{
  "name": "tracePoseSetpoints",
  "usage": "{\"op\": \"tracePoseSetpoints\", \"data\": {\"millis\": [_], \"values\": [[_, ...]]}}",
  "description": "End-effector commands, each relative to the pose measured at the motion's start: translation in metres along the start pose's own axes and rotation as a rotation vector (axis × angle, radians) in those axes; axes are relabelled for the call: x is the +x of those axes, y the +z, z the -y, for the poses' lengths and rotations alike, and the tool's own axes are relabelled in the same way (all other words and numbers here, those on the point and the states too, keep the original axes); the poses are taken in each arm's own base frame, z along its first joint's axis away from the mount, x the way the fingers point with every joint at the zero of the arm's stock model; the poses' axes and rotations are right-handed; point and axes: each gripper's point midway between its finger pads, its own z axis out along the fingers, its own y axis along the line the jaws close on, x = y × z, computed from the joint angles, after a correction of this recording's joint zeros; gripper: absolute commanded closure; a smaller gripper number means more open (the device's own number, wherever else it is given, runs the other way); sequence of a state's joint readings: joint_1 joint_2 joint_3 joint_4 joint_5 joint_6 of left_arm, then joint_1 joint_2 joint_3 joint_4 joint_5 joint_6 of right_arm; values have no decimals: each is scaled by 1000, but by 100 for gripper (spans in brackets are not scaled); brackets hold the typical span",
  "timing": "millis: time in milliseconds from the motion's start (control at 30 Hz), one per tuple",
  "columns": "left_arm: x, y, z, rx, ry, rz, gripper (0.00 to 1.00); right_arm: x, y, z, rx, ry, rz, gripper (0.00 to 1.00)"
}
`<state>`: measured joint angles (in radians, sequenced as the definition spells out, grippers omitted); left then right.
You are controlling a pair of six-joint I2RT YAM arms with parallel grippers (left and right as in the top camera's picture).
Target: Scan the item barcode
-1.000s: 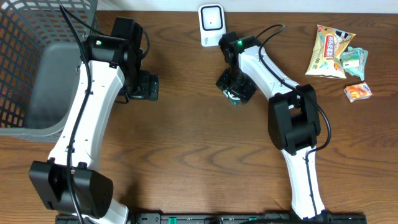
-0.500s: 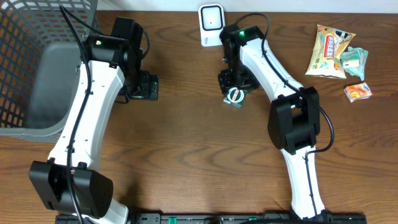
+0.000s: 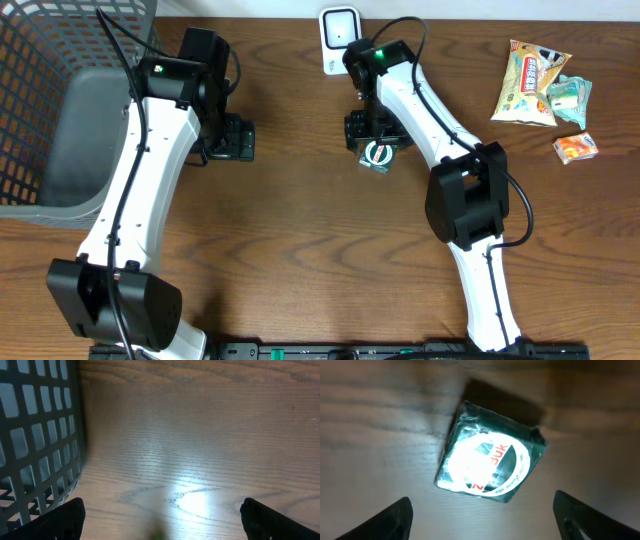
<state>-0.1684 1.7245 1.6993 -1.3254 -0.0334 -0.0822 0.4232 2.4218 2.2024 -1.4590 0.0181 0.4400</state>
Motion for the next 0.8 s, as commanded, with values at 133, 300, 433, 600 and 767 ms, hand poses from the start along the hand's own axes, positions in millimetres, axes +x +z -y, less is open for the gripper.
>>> {"op": "tracePoseSetpoints", "data": {"millis": [133, 300, 433, 600, 767], "values": [[0, 2, -4, -17, -12, -4, 3, -2, 11, 17, 95, 421, 34, 12], [0, 2, -4, -17, -12, -3, 2, 0, 36, 15, 88, 414, 21, 17], [0, 2, -4, -17, -12, -4, 2, 5, 54, 10, 63, 356, -8, 22], [0, 2, -4, -17, -12, -4, 2, 9, 60, 4, 28, 203, -38, 32], [0, 2, -4, -17, -12, -4, 2, -2, 47, 0, 5, -72, -1, 35]]}}
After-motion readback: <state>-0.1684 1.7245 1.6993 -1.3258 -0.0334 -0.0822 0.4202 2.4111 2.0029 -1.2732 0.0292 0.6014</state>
